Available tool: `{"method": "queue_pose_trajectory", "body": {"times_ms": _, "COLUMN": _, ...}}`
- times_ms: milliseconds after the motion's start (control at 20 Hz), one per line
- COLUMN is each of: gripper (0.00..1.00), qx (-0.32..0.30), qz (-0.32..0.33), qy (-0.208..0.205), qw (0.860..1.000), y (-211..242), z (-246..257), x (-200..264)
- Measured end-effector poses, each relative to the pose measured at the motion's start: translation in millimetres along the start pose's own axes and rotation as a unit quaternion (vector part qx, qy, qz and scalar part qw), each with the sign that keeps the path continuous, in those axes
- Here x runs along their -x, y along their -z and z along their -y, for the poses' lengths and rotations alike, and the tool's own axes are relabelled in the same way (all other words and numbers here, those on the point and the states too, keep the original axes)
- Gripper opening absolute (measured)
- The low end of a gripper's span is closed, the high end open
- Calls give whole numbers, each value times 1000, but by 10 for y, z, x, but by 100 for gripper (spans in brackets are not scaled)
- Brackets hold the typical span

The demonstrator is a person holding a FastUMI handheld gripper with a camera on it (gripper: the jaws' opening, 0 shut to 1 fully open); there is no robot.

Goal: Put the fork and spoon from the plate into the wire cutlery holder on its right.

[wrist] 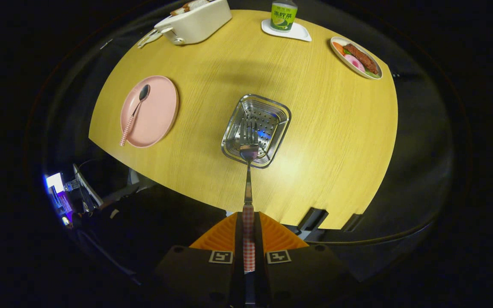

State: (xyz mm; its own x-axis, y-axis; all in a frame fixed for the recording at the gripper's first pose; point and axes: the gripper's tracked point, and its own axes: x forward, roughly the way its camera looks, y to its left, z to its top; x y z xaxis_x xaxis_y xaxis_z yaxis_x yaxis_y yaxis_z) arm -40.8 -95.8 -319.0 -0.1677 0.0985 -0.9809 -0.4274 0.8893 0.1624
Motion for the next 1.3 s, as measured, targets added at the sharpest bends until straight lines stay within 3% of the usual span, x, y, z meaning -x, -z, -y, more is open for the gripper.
{"method": "queue_pose_trajectory", "body": {"times_ms": 450, "gripper": 14, "qx": 28, "qz": -124, "qy": 14, "qw": 992, "y": -286, "z": 168, "x": -198}}
{"method": "queue_pose_trajectory", "body": {"times_ms": 800, "gripper": 15, "qx": 18, "qz": -152, "qy": 4, "qw": 988, "y": -497, "z": 151, "x": -305}}
{"method": "queue_pose_trajectory", "body": {"times_ms": 1050, "gripper": 27, "qx": 19, "qz": -122, "qy": -3, "qw": 992, "y": -554, "z": 174, "x": -265}}
{"method": "queue_pose_trajectory", "body": {"times_ms": 1300, "gripper": 27, "qx": -7, "qz": -7, "qy": -30, "qw": 999, "y": -725, "z": 115, "x": 23}}
